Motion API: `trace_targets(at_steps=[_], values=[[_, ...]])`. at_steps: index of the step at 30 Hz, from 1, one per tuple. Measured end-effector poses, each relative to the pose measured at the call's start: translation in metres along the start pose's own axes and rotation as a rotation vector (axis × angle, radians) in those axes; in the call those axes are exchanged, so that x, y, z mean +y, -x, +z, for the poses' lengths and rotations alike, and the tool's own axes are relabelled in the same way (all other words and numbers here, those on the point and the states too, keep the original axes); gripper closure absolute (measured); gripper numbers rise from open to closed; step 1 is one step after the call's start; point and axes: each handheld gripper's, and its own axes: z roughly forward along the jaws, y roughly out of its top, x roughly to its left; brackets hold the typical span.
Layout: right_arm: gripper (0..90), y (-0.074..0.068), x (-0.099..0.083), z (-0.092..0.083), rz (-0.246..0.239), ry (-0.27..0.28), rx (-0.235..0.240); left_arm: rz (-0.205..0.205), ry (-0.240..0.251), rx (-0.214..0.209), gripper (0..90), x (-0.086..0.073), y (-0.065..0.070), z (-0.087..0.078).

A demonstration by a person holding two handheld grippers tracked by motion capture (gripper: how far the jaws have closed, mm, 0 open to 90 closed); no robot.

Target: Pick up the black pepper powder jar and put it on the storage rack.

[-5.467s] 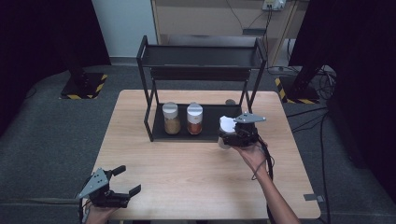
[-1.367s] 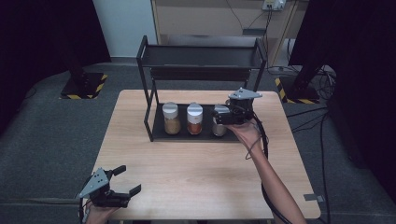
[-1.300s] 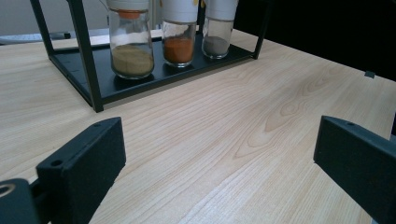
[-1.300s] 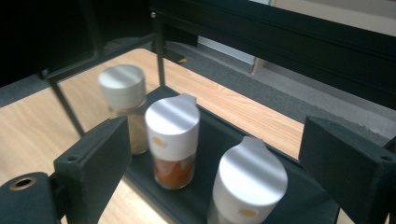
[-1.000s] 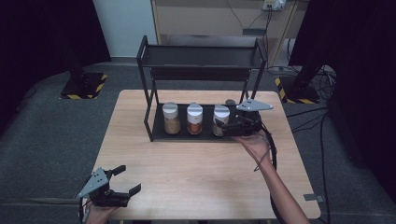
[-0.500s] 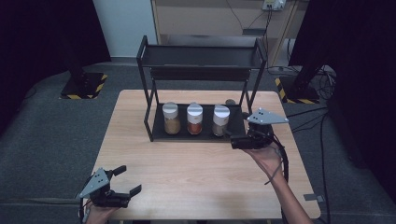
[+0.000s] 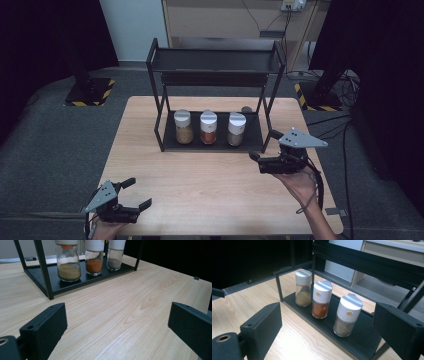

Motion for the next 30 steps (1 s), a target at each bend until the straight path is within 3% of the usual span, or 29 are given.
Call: trace_targets(at_steps=[14, 30], values=[[8.9, -0.008, -0.031, -0.054, 0.018, 0.037, -0.03, -0.001, -0.003, 0.003, 1.3, 0.0, 0.0, 0.0], [8.6, -0.013, -0.083, -0.08, 0.064, 0.05, -0.054, -0.001, -0.005, 0.005, 1.3, 0.0, 0.001, 0.0]])
